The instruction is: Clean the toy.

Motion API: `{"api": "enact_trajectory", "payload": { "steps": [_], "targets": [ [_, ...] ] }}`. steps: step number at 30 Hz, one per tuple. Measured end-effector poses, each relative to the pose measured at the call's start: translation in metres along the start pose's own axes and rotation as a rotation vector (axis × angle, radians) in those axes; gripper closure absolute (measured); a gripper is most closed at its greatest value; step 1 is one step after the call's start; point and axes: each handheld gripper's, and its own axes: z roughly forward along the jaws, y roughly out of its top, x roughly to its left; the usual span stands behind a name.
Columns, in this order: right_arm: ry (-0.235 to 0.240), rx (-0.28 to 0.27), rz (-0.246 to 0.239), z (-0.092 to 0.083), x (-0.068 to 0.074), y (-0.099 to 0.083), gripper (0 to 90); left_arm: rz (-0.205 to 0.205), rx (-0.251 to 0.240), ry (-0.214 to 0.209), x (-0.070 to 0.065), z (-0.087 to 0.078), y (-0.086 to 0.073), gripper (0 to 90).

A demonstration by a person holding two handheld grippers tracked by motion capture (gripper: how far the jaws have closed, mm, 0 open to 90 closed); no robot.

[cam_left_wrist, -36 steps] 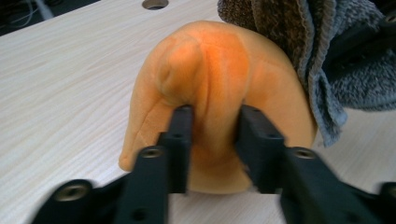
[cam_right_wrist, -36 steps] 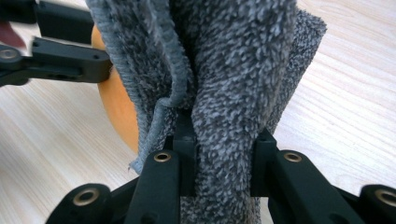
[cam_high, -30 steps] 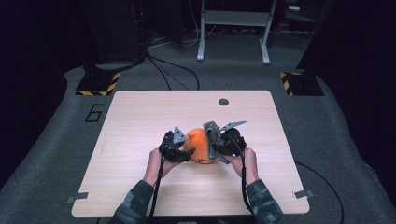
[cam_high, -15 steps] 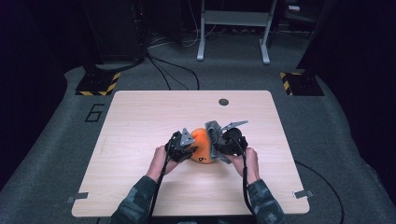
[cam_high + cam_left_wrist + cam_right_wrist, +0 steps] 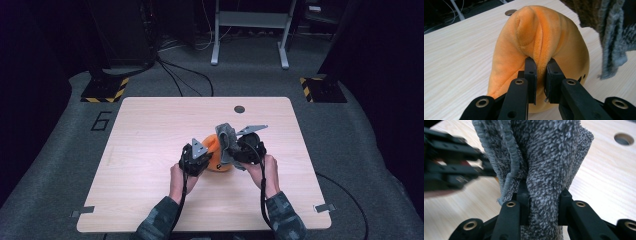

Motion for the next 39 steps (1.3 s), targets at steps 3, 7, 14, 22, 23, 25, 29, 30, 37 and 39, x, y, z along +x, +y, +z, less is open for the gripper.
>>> {"api": "enact_trajectory", "payload": {
  "steps": [3,7,14,22,23,25,29,30,37,39],
  "targets": [
    [-0.007,0.021,-0.015,0.007,0.006,0.005,71.3,-0.023,-0.009,-0.009,-0.005,0.001,-0.002,81.7],
    [-0.022,0.050,-0.026,0.024,0.007,0.005,71.3,-0.045,-0.007,-0.026,-0.006,0.001,-0.005,81.2],
    [-0.022,0.059,-0.013,0.030,0.004,0.000,71.9,-0.052,0.001,-0.031,-0.004,0.004,-0.007,79.9],
    [-0.028,0.080,0.014,0.031,-0.010,-0.015,72.0,-0.056,0.003,-0.038,-0.001,0.006,-0.007,78.8],
    [-0.026,0.084,0.022,0.031,-0.011,-0.018,72.0,-0.057,0.002,-0.039,-0.001,0.007,-0.007,78.5],
    [-0.029,0.088,0.026,0.032,-0.015,-0.022,72.0,-0.055,0.001,-0.043,-0.001,0.007,-0.008,78.0],
    [-0.021,0.106,0.047,0.034,-0.021,-0.031,71.9,-0.059,-0.002,-0.047,-0.001,0.008,-0.008,77.5],
    [-0.024,0.108,0.049,0.034,-0.022,-0.032,71.9,-0.059,-0.002,-0.047,0.000,0.008,-0.008,77.5],
    [-0.020,0.149,0.077,0.041,-0.031,-0.046,71.8,-0.060,-0.006,-0.057,0.003,0.009,-0.009,77.5],
    [-0.023,0.166,0.087,0.045,-0.035,-0.051,71.8,-0.058,-0.009,-0.054,0.003,0.010,-0.010,77.6]
  ]
}}
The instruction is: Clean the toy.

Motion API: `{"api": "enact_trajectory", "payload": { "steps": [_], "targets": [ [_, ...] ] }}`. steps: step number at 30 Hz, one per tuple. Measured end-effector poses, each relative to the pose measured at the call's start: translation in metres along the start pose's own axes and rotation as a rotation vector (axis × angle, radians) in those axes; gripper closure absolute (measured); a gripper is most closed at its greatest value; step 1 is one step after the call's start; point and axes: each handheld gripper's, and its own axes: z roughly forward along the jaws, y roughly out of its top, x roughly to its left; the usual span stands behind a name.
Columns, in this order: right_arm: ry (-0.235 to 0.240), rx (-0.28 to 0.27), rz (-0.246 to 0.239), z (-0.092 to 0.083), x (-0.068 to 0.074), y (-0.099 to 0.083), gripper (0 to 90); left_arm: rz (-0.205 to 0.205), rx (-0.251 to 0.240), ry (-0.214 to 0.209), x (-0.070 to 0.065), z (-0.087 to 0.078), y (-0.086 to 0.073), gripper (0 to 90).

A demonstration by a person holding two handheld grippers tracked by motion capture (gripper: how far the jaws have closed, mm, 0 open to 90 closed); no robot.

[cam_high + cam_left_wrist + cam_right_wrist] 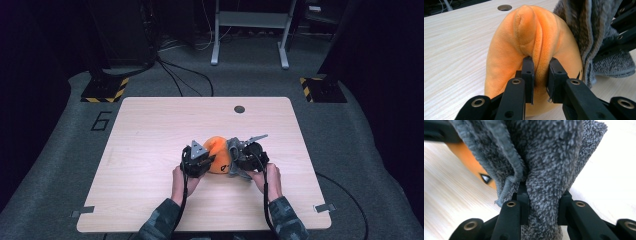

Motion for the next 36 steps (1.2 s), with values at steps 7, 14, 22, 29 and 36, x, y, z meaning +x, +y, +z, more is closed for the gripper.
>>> {"api": "enact_trajectory", "payload": {
  "steps": [7,14,22,29,36],
  "targets": [
    [-0.003,0.050,0.042,0.015,-0.012,-0.010,71.8,0.006,0.001,-0.011,0.002,0.001,0.001,77.5],
    [0.031,0.032,0.060,0.000,-0.018,-0.008,71.8,0.007,-0.001,-0.009,0.003,0.001,0.001,77.5],
    [0.047,-0.114,-0.044,-0.045,0.008,0.033,71.7,0.033,0.014,-0.019,0.001,0.000,0.002,77.4],
    [0.059,-0.088,-0.088,-0.033,0.026,0.064,70.5,0.050,0.004,-0.044,-0.004,0.001,0.003,77.4],
    [0.056,-0.086,-0.083,-0.026,0.025,0.059,71.7,0.056,0.008,-0.048,-0.002,0.001,0.002,77.3]
  ]
}}
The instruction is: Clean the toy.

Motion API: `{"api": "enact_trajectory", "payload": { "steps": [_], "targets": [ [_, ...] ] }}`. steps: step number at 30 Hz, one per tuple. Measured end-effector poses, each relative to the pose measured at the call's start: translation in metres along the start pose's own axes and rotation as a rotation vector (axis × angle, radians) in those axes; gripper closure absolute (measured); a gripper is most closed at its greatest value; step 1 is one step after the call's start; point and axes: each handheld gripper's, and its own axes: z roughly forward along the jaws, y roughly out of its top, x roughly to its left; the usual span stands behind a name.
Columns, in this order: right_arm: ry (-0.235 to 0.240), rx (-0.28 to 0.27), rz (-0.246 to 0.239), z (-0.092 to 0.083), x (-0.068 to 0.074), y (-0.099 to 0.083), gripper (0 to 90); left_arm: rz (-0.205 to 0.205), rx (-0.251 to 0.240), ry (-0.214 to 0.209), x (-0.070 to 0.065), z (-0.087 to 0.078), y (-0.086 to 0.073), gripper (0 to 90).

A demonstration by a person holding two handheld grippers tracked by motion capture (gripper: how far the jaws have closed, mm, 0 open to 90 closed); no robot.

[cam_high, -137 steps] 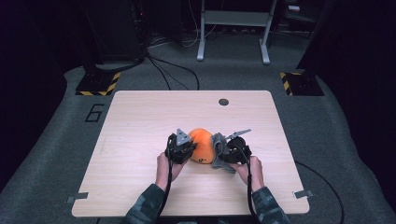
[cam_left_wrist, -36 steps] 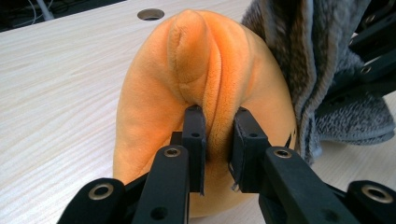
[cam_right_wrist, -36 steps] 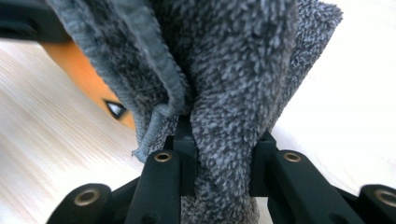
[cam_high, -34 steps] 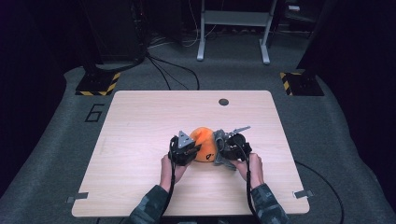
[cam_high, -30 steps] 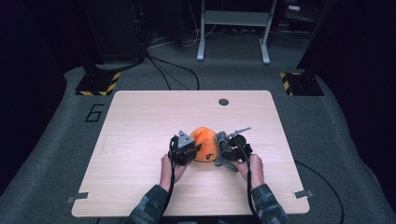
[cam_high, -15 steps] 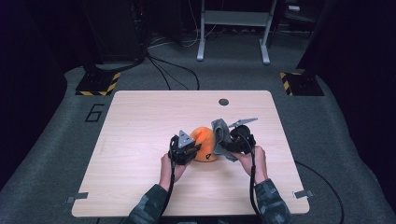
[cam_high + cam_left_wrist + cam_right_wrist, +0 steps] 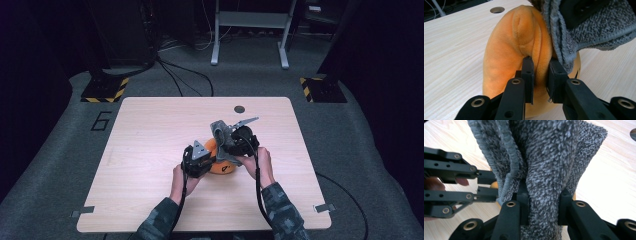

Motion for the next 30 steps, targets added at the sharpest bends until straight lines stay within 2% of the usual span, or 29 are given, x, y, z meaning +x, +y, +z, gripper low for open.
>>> {"api": "enact_trajectory", "payload": {
  "steps": [6,14,22,23,25,30],
  "targets": [
    [-0.022,0.028,-0.002,0.000,-0.006,-0.014,71.8,-0.009,0.003,-0.007,0.004,0.000,0.000,77.3],
    [-0.009,0.054,0.042,0.006,-0.016,-0.039,71.8,-0.014,-0.002,-0.004,0.003,0.001,0.000,77.3],
    [0.004,0.088,0.078,0.014,-0.028,-0.056,71.8,-0.008,0.001,-0.007,0.003,0.002,0.000,77.1],
    [0.004,0.094,0.097,0.015,-0.029,-0.057,71.8,-0.013,-0.002,-0.009,0.002,0.003,0.000,77.1],
    [0.015,0.101,0.106,0.018,-0.032,-0.061,71.8,-0.012,-0.004,-0.009,0.002,0.003,0.000,77.0],
    [0.012,0.113,0.130,0.024,-0.036,-0.068,71.8,-0.013,-0.004,-0.007,0.002,0.003,0.000,77.0]
  ]
}}
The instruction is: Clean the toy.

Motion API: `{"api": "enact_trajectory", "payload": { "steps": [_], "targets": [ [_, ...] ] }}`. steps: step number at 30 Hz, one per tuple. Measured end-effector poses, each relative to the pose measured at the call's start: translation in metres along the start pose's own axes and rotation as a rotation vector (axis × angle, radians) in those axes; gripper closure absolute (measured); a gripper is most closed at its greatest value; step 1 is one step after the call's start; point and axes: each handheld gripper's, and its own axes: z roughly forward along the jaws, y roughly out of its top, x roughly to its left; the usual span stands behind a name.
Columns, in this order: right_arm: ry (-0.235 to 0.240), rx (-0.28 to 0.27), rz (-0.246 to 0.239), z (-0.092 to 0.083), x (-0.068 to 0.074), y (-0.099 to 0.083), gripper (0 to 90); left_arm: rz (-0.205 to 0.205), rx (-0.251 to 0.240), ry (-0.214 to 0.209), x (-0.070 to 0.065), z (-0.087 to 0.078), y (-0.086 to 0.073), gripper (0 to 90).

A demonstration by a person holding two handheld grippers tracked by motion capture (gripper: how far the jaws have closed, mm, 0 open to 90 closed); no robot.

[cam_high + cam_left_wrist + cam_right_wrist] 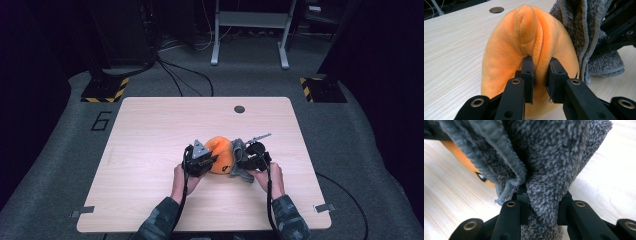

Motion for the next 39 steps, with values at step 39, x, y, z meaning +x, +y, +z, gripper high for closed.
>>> {"api": "enact_trajectory", "payload": {
  "steps": [39],
  "targets": [
    [-0.009,-0.069,-0.040,-0.010,0.015,0.038,74.9,-0.011,-0.006,0.014,0.003,0.002,0.001,68.4]
  ]
}}
